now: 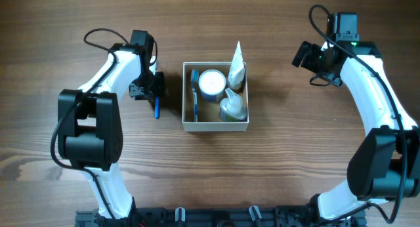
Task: Pack container
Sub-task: 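Grasp the blue razor with the left gripper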
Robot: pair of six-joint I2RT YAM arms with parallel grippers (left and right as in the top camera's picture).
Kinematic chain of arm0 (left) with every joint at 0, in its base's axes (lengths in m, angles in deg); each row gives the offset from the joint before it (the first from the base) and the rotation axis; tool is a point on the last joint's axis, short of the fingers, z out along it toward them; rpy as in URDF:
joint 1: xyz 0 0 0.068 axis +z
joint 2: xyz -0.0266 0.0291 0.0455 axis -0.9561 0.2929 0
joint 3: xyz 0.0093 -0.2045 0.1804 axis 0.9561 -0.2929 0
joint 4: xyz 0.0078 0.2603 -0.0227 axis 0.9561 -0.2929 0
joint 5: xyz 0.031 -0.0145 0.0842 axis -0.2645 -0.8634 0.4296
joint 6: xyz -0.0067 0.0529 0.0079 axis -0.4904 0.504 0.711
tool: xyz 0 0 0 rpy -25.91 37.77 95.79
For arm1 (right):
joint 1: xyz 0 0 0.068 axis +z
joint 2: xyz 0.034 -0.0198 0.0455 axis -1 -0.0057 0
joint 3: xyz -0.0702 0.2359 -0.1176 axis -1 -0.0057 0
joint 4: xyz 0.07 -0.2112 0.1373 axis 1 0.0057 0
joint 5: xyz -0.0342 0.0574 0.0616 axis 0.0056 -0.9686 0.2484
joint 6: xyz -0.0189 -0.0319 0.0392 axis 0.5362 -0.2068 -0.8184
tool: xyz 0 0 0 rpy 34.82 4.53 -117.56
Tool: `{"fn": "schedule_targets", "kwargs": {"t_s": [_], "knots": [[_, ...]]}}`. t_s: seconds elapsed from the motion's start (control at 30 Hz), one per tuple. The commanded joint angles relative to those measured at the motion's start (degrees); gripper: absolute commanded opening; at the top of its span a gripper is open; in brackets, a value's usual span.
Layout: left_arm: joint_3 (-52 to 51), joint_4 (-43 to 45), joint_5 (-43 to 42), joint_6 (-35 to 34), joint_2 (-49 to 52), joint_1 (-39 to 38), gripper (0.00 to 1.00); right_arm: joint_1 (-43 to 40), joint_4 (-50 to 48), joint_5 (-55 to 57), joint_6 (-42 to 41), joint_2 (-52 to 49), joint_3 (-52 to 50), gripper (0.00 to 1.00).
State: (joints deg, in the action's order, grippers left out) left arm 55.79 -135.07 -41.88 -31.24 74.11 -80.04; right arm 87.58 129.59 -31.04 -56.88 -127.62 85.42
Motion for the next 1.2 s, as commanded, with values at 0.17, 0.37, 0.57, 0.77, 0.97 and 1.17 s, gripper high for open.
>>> {"fn": "schedule_targets", "kwargs": {"t_s": [0.17,0.37,0.57,0.77,0.97,1.17], "knots": [[-0.3,0.6,-0.8,2.1,1.6,-0.3,0.38,-0.2,-0.3,-0.7,-0.7,-0.7,0.3,1.0],[-0.3,0.6,-0.7,2.4,1.7,-0.3,0.24,-0.2,-0.3,-0.7,-0.7,-0.7,0.3,1.0],[-0.3,0.6,-0.6,3.7,1.7,-0.3,0.27,-0.2,-0.3,-0.7,-0.7,-0.7,0.3,1.0],[-0.3,0.7,0.3,4.1,1.7,-0.3,0.27,-0.2,-0.3,-0.7,-0.6,-0.7,0.3,1.0],[-0.3,0.6,0.2,4.6,1.7,-0.3,0.11,-0.2,-0.3,-0.7,-0.7,-0.7,0.3,1.0],[1.1,-2.2,0.9,4.9,0.5,-0.3,0.07,-0.2,-0.3,-0.7,-0.6,-0.7,0.3,1.0]]}}
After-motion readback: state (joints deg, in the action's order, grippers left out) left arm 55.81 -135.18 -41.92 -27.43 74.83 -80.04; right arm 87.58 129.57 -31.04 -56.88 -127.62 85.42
